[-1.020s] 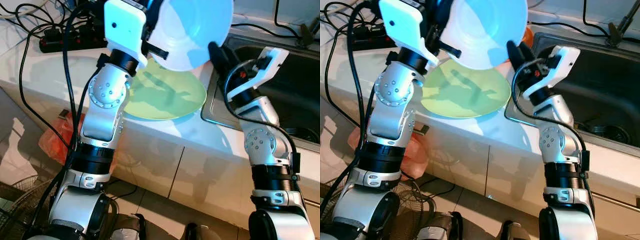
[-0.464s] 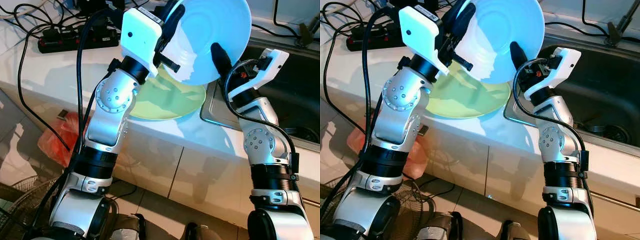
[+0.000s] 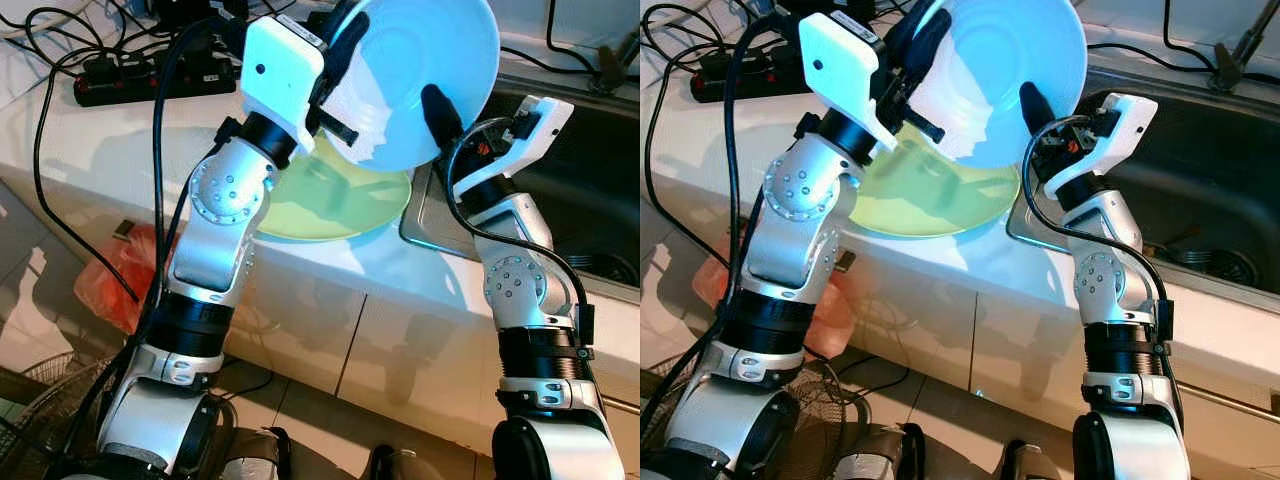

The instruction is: Kitchen organization

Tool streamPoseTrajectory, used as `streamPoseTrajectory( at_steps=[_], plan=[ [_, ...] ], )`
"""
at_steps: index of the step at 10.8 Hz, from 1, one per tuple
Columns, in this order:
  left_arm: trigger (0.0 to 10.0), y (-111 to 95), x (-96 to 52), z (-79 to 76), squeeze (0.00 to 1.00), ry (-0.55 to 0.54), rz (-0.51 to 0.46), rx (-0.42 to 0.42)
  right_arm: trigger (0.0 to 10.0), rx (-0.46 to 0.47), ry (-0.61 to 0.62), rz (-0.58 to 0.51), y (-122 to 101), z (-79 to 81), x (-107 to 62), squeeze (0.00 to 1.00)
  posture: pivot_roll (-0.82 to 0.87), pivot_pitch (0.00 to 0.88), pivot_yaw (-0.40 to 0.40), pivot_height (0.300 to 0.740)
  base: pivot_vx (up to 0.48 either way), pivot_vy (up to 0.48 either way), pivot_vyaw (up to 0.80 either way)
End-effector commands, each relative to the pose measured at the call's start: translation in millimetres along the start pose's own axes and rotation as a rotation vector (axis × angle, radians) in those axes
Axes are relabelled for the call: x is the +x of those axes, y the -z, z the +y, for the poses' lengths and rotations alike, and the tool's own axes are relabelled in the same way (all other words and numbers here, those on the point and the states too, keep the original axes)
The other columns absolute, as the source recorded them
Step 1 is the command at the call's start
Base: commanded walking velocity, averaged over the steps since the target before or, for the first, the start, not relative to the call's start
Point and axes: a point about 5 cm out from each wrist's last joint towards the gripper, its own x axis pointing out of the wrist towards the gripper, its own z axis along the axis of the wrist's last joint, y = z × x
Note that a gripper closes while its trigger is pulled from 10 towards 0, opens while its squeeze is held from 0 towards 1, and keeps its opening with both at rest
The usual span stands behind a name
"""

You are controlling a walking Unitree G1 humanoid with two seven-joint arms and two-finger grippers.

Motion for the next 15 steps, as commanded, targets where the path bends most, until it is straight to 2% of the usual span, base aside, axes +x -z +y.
streamPoseTrajectory(
  at_steps=[1,2,7,9,10,13,15],
  plan=[
    [10.0,-12.8,4.4,-4.8,0.00,0.035,-0.054,0.033,0.0,-0.001,0.038,-0.013,-3.4,-5.2,0.2,0.00,0.07,0.144,0.021,0.740,0.000,0.000,0.00],
    [10.0,-7.4,2.9,-7.1,1.00,0.055,-0.028,0.043,0.0,0.006,0.041,-0.016,-3.2,-5.2,0.4,0.00,0.07,0.142,0.022,0.740,0.000,0.000,0.00],
    [10.0,-6.0,2.7,-4.9,1.00,0.049,-0.013,0.036,0.0,0.028,0.061,-0.031,-4.5,-7.1,0.8,0.00,0.07,0.147,0.022,0.740,0.000,0.000,0.00],
    [10.0,-9.8,3.5,-0.4,1.00,0.007,-0.031,0.039,0.0,0.036,0.083,-0.047,-7.4,-10.8,0.1,0.00,0.07,0.148,0.022,0.740,0.000,0.000,0.00],
    [10.0,-10.1,3.4,0.0,0.00,0.000,-0.034,0.042,0.0,0.061,0.103,-0.075,-11.3,-13.8,-0.3,0.00,0.07,0.148,0.022,0.740,0.000,0.000,0.00],
    [10.0,-2.6,-1.7,0.3,0.00,-0.015,-0.006,0.000,0.0,0.134,0.235,-0.216,-32.6,-31.8,-3.1,0.00,0.07,0.150,0.023,0.740,0.000,0.000,0.00],
    [10.0,11.7,-12.3,-6.4,0.00,0.041,0.086,-0.087,0.0,0.127,0.361,-0.291,-44.9,-47.6,-8.1,0.00,0.07,0.152,0.021,0.740,0.000,0.000,0.00]
  ],
)
